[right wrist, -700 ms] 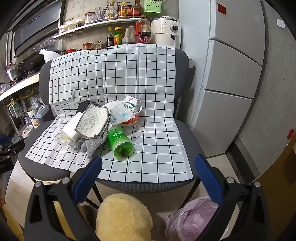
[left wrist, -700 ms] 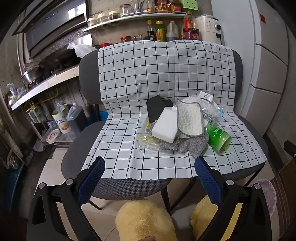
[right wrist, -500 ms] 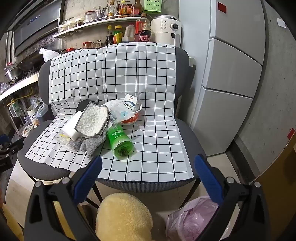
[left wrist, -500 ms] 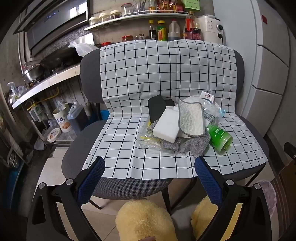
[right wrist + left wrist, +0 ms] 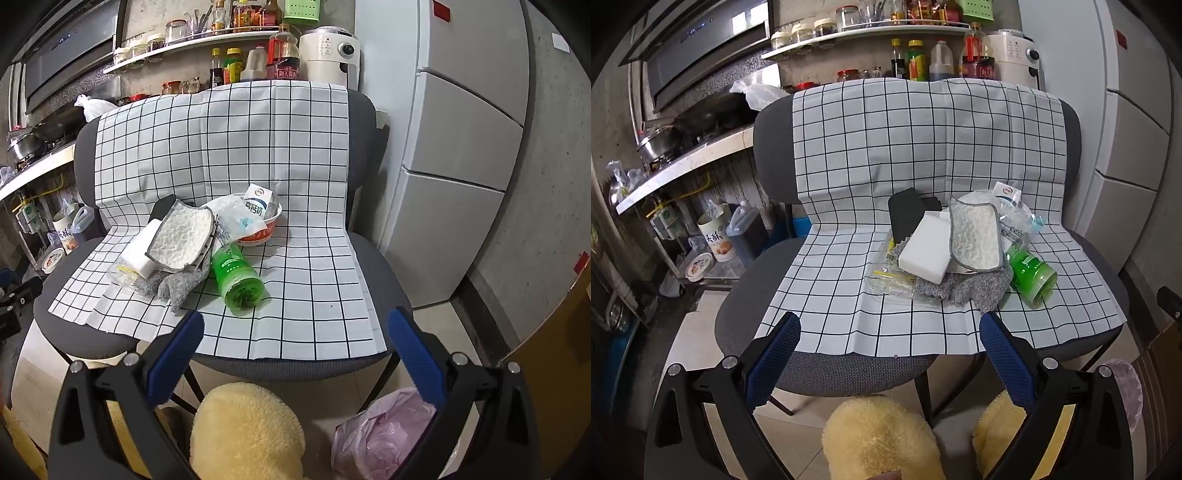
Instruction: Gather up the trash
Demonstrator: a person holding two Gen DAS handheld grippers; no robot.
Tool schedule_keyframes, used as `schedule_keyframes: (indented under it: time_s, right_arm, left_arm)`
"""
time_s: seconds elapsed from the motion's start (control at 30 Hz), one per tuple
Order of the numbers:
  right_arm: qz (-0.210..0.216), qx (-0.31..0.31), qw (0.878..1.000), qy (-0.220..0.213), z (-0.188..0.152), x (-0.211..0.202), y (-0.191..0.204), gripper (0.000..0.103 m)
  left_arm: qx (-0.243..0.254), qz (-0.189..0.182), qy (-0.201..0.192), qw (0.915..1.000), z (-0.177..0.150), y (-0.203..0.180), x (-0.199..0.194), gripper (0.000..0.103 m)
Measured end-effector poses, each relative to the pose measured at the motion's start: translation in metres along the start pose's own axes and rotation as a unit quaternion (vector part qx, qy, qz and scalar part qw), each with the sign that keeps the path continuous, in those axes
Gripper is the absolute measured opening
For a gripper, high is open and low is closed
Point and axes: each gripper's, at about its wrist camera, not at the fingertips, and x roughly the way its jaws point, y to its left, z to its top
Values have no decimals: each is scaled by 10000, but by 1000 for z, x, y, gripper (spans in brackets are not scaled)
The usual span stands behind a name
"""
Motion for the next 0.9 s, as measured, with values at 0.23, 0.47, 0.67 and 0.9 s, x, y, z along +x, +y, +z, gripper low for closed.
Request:
schedule_keyframes:
  time_s: [0.23, 0.47, 0.67, 0.9]
  right_arm:
    - [-8, 7, 10000, 40, -1, 3, 0, 97]
    - [-12, 4, 10000, 49, -1, 3, 0, 97]
    - [-19, 6, 10000, 62, -2, 4, 0, 97]
    - [-28, 30, 10000, 66, -3, 5, 0, 97]
  left_arm:
    - [-37, 25, 15, 10000, 0, 2, 0, 96]
    - [-47, 37, 14, 10000, -1, 2, 1, 96]
    - [-47, 44, 10, 10000, -1, 3, 1, 96]
    - [-42, 39, 19, 10000, -1, 3, 1, 96]
